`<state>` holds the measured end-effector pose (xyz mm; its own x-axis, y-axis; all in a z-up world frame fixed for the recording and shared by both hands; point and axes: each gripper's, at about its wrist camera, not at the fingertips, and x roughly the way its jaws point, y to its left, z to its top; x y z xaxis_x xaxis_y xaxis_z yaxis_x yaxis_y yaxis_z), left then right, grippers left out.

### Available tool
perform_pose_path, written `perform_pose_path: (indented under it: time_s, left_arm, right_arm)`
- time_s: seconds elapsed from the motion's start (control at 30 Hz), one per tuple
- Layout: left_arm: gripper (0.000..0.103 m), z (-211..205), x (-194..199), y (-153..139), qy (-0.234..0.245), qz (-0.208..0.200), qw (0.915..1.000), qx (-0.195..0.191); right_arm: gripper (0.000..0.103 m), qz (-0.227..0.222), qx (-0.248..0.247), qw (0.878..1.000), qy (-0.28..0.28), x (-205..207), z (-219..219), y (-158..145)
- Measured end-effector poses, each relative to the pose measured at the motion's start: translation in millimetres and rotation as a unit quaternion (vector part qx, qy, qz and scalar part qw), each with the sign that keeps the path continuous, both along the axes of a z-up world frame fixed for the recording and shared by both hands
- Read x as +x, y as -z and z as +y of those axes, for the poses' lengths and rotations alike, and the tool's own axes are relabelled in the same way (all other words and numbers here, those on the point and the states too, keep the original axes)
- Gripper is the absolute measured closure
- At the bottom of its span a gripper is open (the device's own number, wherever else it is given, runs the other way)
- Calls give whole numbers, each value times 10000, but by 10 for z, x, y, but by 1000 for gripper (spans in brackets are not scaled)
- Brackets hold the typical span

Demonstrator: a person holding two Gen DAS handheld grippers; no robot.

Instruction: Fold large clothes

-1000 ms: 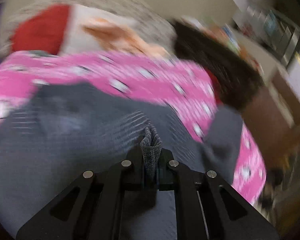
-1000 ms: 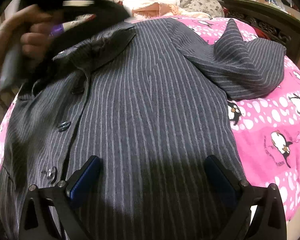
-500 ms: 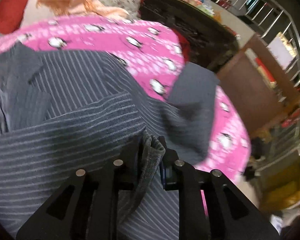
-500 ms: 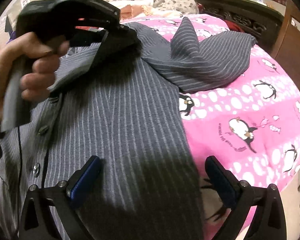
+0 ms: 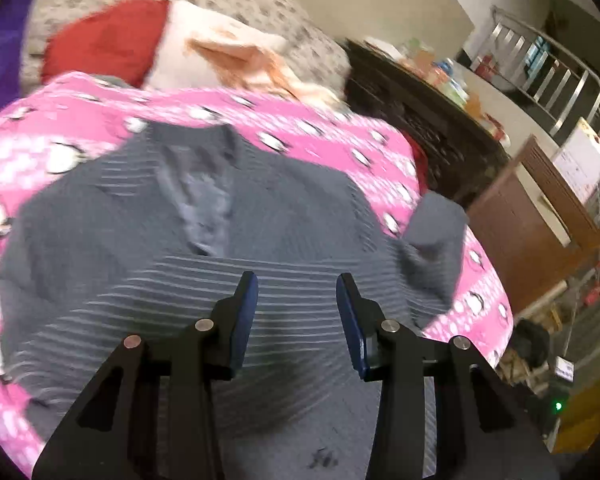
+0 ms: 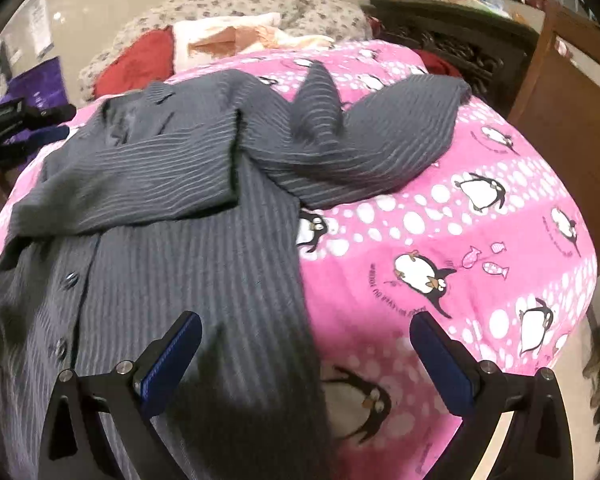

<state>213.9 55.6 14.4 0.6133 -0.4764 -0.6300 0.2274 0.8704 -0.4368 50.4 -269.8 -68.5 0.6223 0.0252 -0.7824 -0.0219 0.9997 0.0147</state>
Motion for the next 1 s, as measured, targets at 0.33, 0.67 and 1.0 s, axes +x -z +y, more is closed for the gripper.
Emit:
perform_pose_path:
  time_s: [0.33, 0.67, 1.0]
  left_arm:
    - [77, 1145, -424, 483, -1427, 536, 9878, 322]
    - [76, 794, -550, 968, -1331, 734, 9784, 1400]
    - [76, 1082, -360, 483, -1858, 314, 9758, 1113]
  right_arm:
    - [0, -669, -360, 9959, -500, 231, 134, -231]
    - [4, -91, 119, 9733, -2292, 1258, 1195, -80]
    - [1, 249, 719, 9880, -1345, 1857, 899, -179]
